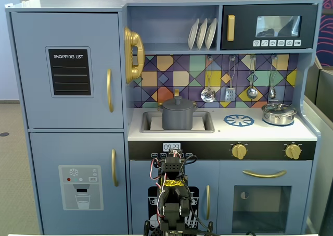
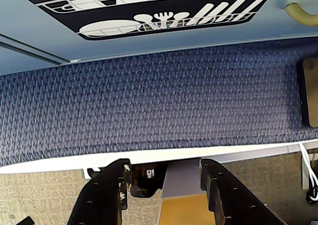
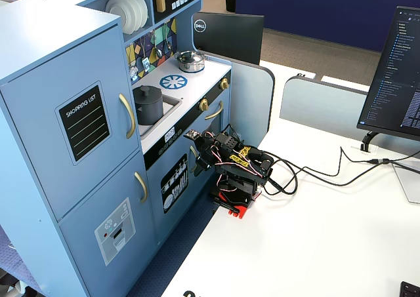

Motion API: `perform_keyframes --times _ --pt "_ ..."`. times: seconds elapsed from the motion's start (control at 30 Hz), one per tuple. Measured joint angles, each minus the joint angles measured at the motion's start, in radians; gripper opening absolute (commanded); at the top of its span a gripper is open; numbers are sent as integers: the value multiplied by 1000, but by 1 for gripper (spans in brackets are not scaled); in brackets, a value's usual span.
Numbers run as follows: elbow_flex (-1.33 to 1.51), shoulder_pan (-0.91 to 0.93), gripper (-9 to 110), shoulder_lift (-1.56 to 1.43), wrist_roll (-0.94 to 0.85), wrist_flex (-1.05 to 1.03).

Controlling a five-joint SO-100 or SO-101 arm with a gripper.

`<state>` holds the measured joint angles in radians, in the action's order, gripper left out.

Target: Take off the lid from the gray recipient and place it on the counter

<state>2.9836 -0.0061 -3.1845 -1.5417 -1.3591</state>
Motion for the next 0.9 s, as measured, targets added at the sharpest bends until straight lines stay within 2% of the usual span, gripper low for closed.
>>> perform_keyframes --times 0.77,0.9 --pt "0 37 0 0 -14 2" --pt "-92 41 0 3 -6 -17"
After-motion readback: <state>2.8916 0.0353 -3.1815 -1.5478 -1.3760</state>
